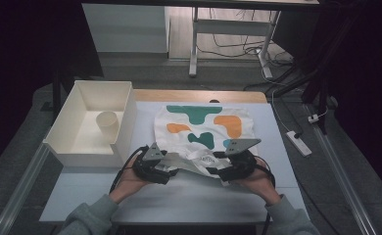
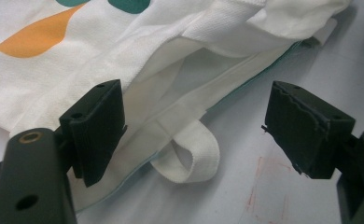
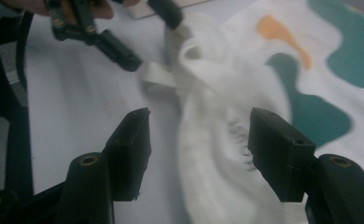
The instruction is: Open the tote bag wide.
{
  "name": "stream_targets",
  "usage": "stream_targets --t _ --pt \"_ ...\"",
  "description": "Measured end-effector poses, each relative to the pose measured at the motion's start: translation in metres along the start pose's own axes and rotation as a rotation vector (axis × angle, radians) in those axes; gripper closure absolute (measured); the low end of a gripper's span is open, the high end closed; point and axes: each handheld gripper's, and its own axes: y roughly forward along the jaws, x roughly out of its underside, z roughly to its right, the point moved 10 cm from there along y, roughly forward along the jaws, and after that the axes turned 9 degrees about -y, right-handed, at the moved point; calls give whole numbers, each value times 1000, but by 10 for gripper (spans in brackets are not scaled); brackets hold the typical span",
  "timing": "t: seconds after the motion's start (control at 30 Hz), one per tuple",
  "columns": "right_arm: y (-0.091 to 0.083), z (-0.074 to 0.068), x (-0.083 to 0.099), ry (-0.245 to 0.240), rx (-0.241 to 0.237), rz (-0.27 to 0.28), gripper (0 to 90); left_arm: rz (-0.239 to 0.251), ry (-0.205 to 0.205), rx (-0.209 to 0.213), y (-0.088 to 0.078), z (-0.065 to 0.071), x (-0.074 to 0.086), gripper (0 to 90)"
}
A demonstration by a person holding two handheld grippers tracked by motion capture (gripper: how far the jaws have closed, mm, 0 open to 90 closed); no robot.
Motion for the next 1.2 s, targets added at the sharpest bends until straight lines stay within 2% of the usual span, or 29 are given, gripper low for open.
stream_targets --t 0.03,0.13,0.23,0.27,0.53,0.7,0.8,0.87,1.0,1.17,1.2 --pt "8 -11 -1 1 -13 -12 400 0 0 -1 0 0 0 203" --pt "19 -27 -4 -26 -38 -28 406 2 -2 0 0 0 0 202" --pt "25 -32 -4 -49 -25 -46 411 2 -3 2 0 0 0 203" --pt "30 -33 0 -51 -16 -67 412 -1 0 3 0 1 0 202" --pt "40 -19 23 -6 22 -121 416 -1 0 4 1 1 1 202" --pt "42 -14 30 -11 42 -158 417 -4 2 4 1 1 1 202" --pt "45 -11 38 -44 76 -205 426 -5 2 4 1 1 1 202" --pt "45 -11 39 -51 83 -214 431 -5 2 4 1 1 1 202" --pt "47 -4 48 -77 134 -257 489 -11 4 7 2 2 2 201" --pt "49 -4 50 -98 148 -279 494 -14 5 7 2 2 3 201" --pt "50 -5 50 -118 156 -289 493 -14 6 7 2 2 3 200"
